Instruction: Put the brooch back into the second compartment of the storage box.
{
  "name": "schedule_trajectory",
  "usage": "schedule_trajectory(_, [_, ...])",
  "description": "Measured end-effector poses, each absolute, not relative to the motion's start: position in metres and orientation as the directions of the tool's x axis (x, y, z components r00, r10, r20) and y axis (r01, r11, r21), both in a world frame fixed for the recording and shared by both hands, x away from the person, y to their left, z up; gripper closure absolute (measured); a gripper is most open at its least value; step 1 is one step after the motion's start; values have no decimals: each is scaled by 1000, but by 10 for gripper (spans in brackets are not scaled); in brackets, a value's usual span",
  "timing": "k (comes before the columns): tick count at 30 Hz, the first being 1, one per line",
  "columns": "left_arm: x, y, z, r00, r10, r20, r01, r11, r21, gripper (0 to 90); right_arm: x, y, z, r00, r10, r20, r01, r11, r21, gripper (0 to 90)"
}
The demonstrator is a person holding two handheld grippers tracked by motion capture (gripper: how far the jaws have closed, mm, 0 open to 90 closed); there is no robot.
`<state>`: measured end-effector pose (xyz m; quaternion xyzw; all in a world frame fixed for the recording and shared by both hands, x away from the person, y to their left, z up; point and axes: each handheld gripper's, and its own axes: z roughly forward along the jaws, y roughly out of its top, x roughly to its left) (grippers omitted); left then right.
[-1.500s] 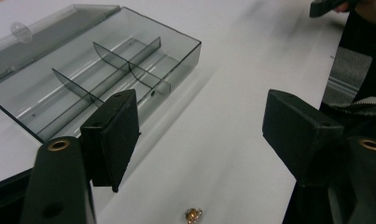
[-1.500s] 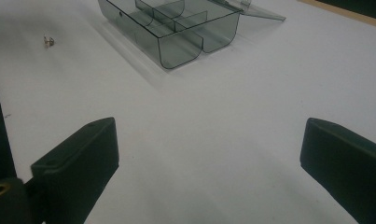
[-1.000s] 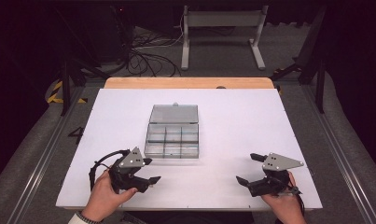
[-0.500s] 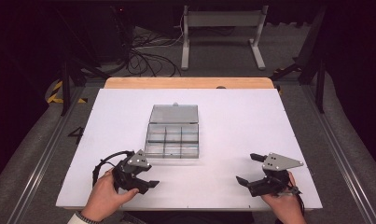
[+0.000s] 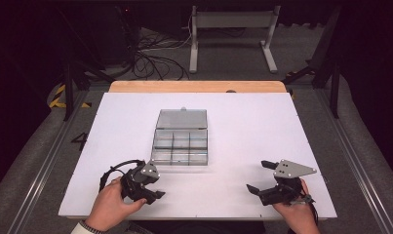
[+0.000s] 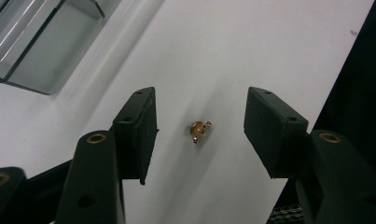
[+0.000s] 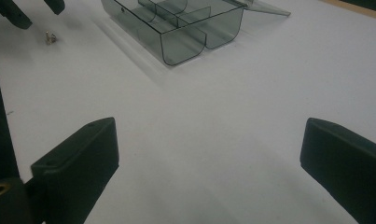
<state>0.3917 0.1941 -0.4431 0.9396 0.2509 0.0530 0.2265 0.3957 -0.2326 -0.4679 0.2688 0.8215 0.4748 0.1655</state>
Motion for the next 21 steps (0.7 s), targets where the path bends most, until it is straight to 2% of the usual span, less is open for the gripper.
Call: schedule_trajectory(21, [394,184,-455,881,472,17,441,-835,329,566,396,-232,-469,-803,595,-16,286,409,866,48])
